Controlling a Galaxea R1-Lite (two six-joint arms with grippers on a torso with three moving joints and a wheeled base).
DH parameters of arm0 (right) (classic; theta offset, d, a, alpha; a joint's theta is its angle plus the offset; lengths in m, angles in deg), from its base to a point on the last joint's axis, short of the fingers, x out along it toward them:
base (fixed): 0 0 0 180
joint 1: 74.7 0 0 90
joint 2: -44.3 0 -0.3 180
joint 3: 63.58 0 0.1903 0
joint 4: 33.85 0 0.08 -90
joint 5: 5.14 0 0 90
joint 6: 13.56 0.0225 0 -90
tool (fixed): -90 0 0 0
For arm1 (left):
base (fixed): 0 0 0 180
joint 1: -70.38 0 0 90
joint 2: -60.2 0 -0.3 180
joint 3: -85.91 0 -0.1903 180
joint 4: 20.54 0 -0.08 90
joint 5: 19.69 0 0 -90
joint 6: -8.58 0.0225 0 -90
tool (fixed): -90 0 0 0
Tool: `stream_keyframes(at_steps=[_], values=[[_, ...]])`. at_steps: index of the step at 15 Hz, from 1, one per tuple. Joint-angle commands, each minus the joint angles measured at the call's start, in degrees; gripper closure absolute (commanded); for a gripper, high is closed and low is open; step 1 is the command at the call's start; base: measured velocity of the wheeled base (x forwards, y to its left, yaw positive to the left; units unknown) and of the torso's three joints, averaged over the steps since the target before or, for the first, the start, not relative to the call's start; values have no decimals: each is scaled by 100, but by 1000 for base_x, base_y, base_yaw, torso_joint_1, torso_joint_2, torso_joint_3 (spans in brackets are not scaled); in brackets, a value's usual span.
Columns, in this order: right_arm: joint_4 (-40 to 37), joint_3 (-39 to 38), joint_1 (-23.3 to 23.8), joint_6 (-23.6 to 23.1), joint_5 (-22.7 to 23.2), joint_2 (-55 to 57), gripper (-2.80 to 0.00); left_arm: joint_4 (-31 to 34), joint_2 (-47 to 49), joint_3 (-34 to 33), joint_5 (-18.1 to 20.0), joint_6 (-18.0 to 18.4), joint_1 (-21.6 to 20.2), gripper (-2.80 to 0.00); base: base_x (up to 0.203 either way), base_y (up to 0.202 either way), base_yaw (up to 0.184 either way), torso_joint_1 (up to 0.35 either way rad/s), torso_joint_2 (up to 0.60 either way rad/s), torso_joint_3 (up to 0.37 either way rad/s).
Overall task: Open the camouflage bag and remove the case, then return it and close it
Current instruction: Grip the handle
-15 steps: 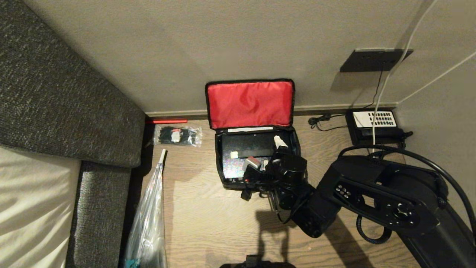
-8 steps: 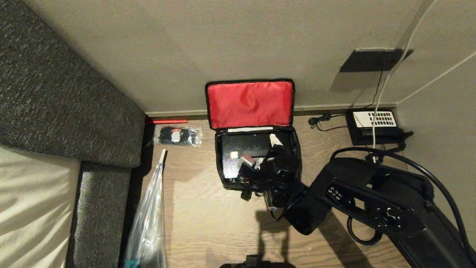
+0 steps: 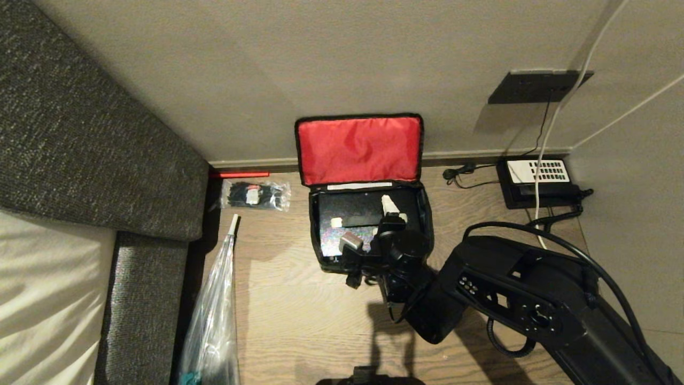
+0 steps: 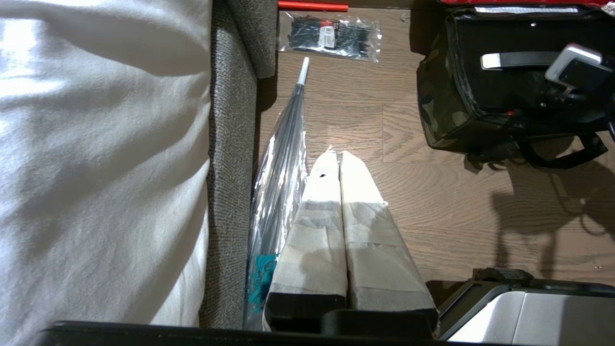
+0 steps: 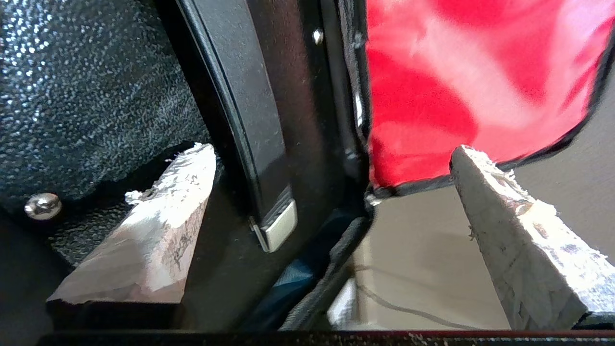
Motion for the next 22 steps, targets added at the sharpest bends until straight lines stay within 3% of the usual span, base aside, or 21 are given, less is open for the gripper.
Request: stream_keyframes(at_steps=[1, 8, 11, 16, 19, 22], values=[[87, 98, -8, -176, -13, 100, -280, -1, -9, -18, -2, -3, -2, 0, 0, 0, 0, 0, 0, 0], [159, 1133, -112, -694, -44, 513, -280, -1, -9, -18, -2, -3, -2, 0, 0, 0, 0, 0, 0, 0], [166, 1073, -91, -845, -36, 439, -280, -1, -9, -18, -2, -3, -2, 0, 0, 0, 0, 0, 0, 0], [166, 838, -91, -700, -253, 309, -280, -1, -9, -18, -2, -3, -2, 0, 0, 0, 0, 0, 0, 0], [166, 616, -37, -1292, -157, 244, -280, -1, -9, -18, -2, -3, -2, 0, 0, 0, 0, 0, 0, 0], [166, 786, -21, -1335, -209, 323, -280, -1, -9, -18, -2, -3, -2, 0, 0, 0, 0, 0, 0, 0]])
